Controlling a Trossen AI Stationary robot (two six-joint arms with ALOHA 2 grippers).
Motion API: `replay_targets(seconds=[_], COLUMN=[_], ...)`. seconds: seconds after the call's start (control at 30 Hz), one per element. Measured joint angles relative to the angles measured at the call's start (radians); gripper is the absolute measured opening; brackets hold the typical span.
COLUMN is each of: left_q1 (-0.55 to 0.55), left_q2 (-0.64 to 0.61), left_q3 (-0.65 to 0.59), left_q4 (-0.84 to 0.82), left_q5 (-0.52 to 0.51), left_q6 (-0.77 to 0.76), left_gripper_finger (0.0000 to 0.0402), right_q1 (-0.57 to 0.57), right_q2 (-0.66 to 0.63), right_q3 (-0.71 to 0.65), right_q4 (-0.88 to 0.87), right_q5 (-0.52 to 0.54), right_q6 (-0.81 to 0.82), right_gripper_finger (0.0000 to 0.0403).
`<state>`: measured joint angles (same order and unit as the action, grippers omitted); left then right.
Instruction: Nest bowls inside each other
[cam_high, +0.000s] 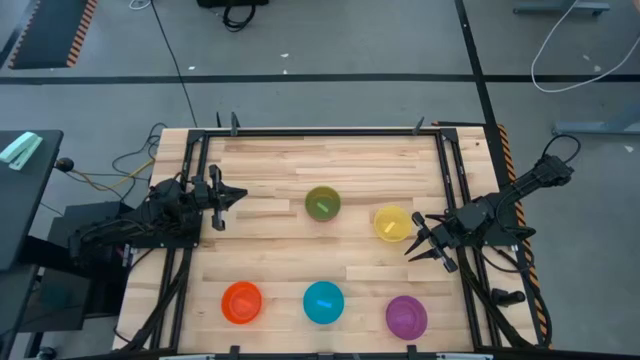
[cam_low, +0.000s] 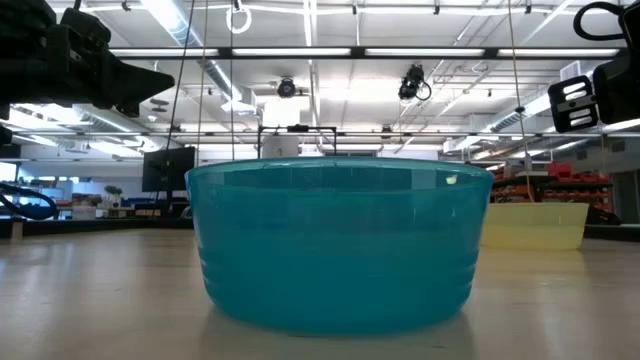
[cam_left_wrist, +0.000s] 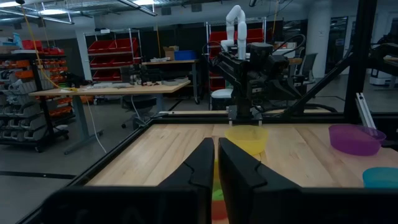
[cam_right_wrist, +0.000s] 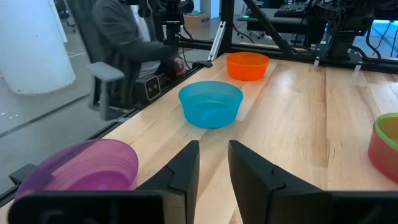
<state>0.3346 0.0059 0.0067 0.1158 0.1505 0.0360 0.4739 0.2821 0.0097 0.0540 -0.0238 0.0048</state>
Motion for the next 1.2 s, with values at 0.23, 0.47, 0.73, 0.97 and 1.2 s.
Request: replay_targets(seconds=[0.23, 0.47, 0.73, 0.97, 1.2], left_q1=[0.000, 0.000, 0.000, 0.000, 0.000], left_q2=[0.000, 0.000, 0.000, 0.000, 0.000], left_q3=[0.000, 0.000, 0.000, 0.000, 0.000], left_q4=[0.000, 0.000, 0.000, 0.000, 0.004], left_q5=[0.000, 0.000, 0.000, 0.000, 0.000], left_q6=[0.000, 0.000, 0.000, 0.000, 0.023], left_gripper_finger=[0.0040, 0.0033, 0.0030, 0.0040, 0.0033], right_q1=[0.000, 0.000, 0.000, 0.000, 0.000], right_q2=[0.000, 0.000, 0.000, 0.000, 0.000], right_q3=[0.000, 0.000, 0.000, 0.000, 0.000], right_q4=[0.000, 0.000, 0.000, 0.000, 0.000], right_q5=[0.000, 0.000, 0.000, 0.000, 0.000], right_q6=[0.000, 0.000, 0.000, 0.000, -0.018], right_gripper_finger=[0.0094, 0.0094, 0.0094, 0.0094, 0.0094])
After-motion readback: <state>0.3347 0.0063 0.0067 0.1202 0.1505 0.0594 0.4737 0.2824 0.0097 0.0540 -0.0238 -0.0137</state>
